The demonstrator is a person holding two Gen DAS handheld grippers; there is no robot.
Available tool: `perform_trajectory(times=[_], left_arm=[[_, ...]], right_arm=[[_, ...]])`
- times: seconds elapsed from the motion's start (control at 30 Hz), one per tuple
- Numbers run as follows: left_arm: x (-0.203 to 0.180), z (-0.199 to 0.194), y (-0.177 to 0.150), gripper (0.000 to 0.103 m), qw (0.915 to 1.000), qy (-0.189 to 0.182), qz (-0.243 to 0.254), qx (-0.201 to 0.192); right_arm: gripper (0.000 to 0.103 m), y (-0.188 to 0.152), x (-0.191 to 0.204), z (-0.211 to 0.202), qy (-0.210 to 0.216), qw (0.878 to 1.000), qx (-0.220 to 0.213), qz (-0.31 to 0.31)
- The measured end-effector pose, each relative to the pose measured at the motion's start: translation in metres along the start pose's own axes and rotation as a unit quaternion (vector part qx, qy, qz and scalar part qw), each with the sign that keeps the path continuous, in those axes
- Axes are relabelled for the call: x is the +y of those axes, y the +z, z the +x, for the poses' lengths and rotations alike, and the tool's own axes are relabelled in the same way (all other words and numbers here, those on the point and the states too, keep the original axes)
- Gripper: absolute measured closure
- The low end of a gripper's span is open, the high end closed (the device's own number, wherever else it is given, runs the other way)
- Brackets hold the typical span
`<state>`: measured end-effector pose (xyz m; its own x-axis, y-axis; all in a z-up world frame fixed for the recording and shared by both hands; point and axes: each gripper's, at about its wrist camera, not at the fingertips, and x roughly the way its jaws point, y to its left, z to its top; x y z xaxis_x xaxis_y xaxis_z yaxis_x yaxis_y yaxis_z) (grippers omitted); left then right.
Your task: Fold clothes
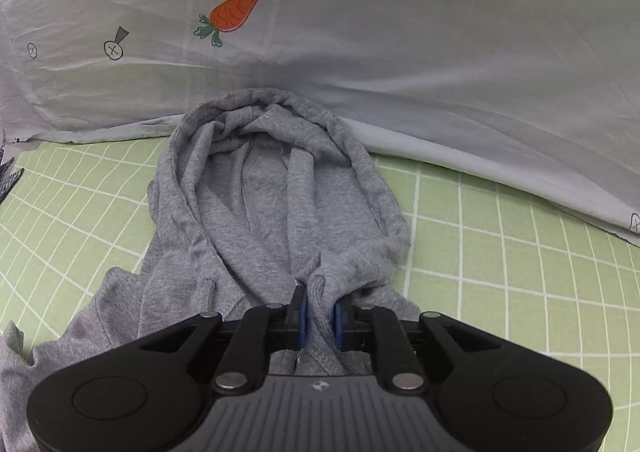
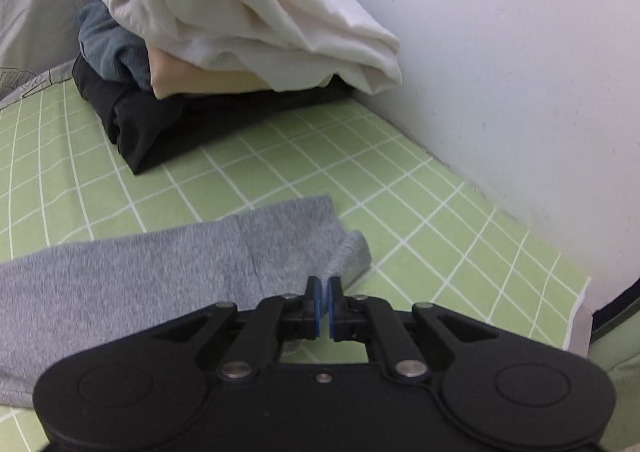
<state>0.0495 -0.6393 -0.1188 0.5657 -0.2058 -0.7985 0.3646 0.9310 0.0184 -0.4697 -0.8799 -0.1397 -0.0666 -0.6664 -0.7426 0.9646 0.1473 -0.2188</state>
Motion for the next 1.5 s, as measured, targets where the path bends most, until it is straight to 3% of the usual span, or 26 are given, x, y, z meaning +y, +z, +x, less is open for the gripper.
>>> perform_trajectory(times=[0.07, 0.13, 0.17, 0.2, 0.43, 0.47, 0.5, 0.53, 0.6, 0.8, 0.97, 1.07, 1.1, 1.13, 1.17, 1.2, 1.43, 1.5], left_arm=[[0.001, -0.013, -0.002, 0.07, 0.9997, -0.021, -0.001, 0.009], [0.0, -0.027, -0.007, 0.063, 0.9992, -0.038, -0.003, 0.012], [-0.003, -0.034, -0.013, 0.061, 0.9991, -0.041, 0.003, 0.013], [-0.006, -0.041, -0.019, 0.058, 0.9989, -0.044, 0.01, 0.015], [-0.035, -0.077, -0.077, 0.052, 0.9934, -0.067, 0.082, 0.044], [-0.04, -0.081, -0.086, 0.052, 0.9919, -0.07, 0.094, 0.049], [-0.044, -0.085, -0.095, 0.051, 0.9902, -0.074, 0.105, 0.055], [-0.046, -0.089, -0.103, 0.051, 0.9888, -0.075, 0.114, 0.06], [-0.05, -0.097, -0.117, 0.051, 0.9859, -0.078, 0.131, 0.069], [-0.045, -0.115, -0.148, 0.051, 0.9817, -0.082, 0.134, 0.108], [-0.035, -0.131, -0.162, 0.05, 0.9787, -0.082, 0.143, 0.123], [-0.03, -0.14, -0.168, 0.05, 0.9778, -0.085, 0.138, 0.133], [-0.029, -0.143, -0.17, 0.05, 0.9778, -0.083, 0.137, 0.135], [-0.028, -0.147, -0.173, 0.05, 0.9779, -0.082, 0.137, 0.135], [-0.027, -0.151, -0.175, 0.05, 0.978, -0.082, 0.137, 0.135], [-0.026, -0.155, -0.178, 0.05, 0.9781, -0.081, 0.137, 0.135], [-0.021, -0.176, -0.188, 0.049, 0.9813, -0.07, 0.121, 0.133], [-0.02, -0.182, -0.19, 0.049, 0.9822, -0.067, 0.113, 0.134]], right_arm=[[0.093, -0.003, -0.005, -0.002, 0.007, 1.0, 0.004, 0.022], [0.068, -0.003, -0.011, -0.003, 0.021, 0.999, 0.001, 0.043], [0.047, -0.001, -0.013, -0.003, 0.029, 0.998, -0.001, 0.053], [0.036, 0.0, -0.015, -0.002, 0.036, 0.997, -0.002, 0.063], [0.035, -0.005, -0.022, 0.01, 0.048, 0.991, 0.014, 0.128], [0.043, -0.007, -0.025, 0.009, 0.062, 0.989, 0.011, 0.135], [0.068, -0.008, -0.027, 0.008, 0.076, 0.987, 0.008, 0.142], [0.081, -0.01, -0.03, 0.007, 0.087, 0.985, 0.005, 0.146], [0.097, -0.014, -0.033, -0.002, 0.076, 0.988, -0.001, 0.132], [0.1, -0.05, -0.06, -0.027, 0.058, 0.986, 0.021, 0.152], [0.099, -0.073, -0.059, -0.044, 0.055, 0.994, 0.021, 0.092], [0.096, -0.072, -0.055, -0.054, 0.049, 0.996, 0.006, 0.072], [0.089, -0.07, -0.054, -0.057, 0.047, 0.997, -0.005, 0.064], [0.081, -0.067, -0.054, -0.058, 0.048, 0.997, -0.013, 0.061], [0.058, -0.065, -0.056, -0.058, 0.047, 0.997, -0.017, 0.066], [0.045, -0.065, -0.06, -0.055, 0.044, 0.996, -0.019, 0.076], [0.034, -0.061, -0.092, -0.013, 0.075, 0.984, 0.025, 0.163], [0.029, -0.06, -0.092, -0.011, 0.09, 0.984, 0.015, 0.154]])
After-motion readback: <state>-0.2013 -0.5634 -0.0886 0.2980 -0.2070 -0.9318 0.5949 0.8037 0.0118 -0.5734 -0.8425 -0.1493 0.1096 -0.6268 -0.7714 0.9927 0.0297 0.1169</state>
